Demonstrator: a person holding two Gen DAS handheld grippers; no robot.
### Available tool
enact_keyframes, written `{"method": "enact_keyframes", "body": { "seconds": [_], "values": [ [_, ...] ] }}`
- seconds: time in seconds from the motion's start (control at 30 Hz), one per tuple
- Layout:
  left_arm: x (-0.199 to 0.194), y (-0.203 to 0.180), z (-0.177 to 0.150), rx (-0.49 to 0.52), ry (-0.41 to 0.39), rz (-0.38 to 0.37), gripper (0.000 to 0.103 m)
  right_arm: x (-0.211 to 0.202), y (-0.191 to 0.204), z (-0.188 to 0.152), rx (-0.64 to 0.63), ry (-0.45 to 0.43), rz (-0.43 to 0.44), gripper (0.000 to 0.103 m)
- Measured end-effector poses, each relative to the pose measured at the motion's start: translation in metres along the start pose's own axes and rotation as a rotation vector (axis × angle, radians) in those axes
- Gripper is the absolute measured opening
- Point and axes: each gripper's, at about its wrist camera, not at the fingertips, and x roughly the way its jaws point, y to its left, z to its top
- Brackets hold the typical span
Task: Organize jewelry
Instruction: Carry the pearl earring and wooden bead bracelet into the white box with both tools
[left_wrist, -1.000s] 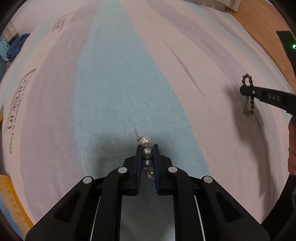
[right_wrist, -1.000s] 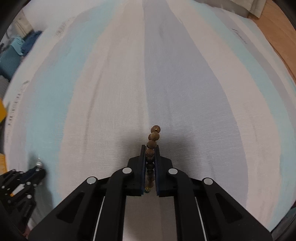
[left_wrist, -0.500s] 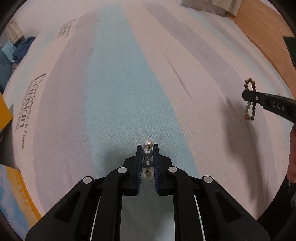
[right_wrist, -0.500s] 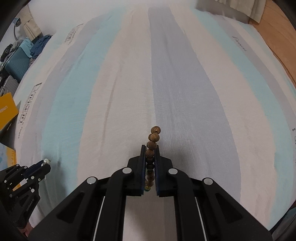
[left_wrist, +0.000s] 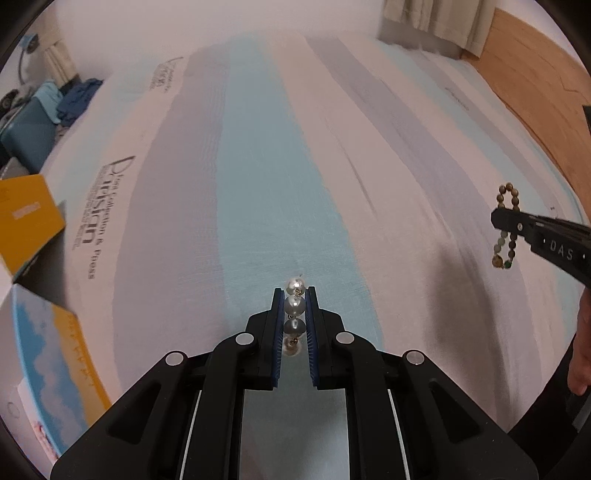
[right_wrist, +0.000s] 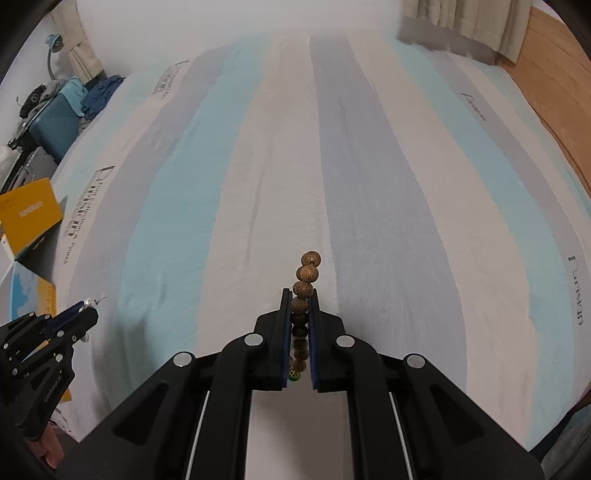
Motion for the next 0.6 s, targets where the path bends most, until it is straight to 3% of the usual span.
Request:
{"method": "enact_keyframes", "body": {
  "seconds": [0.6],
  "values": [
    [-0.091,0.036,-0.034,-0.091,-0.066,0.060,0.010,-0.073,0.061,-0.027,-0.053,-0.053,0.064,0.007]
  ]
}}
